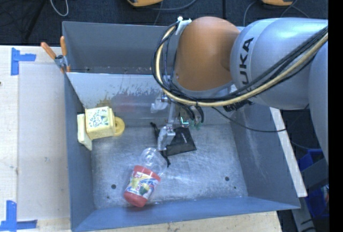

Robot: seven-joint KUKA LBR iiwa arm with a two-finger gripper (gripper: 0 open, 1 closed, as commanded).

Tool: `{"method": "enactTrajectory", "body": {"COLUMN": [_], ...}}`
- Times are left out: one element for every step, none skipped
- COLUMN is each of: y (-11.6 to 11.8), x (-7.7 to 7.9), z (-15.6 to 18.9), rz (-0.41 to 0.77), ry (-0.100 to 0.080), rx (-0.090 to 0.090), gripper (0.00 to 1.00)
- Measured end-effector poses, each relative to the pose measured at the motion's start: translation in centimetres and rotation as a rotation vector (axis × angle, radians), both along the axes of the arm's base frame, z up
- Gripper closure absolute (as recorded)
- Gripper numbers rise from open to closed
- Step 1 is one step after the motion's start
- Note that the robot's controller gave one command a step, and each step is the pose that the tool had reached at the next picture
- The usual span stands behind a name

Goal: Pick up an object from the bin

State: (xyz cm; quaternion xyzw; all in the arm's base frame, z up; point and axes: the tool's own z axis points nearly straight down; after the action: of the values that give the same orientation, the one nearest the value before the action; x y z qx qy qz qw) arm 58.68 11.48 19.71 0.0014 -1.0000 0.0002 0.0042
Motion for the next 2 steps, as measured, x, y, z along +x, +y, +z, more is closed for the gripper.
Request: {"method": "enactTrajectory", "body": {"y": [0.0, -0.9], "x": [0.2, -0.2], "z": [0.4, -2.4], "rz": [-0.002, 0.071], "ry": [-0.008, -0.014], "rx": [0.001, 0.002], "gripper": [0.00, 0.00]}}
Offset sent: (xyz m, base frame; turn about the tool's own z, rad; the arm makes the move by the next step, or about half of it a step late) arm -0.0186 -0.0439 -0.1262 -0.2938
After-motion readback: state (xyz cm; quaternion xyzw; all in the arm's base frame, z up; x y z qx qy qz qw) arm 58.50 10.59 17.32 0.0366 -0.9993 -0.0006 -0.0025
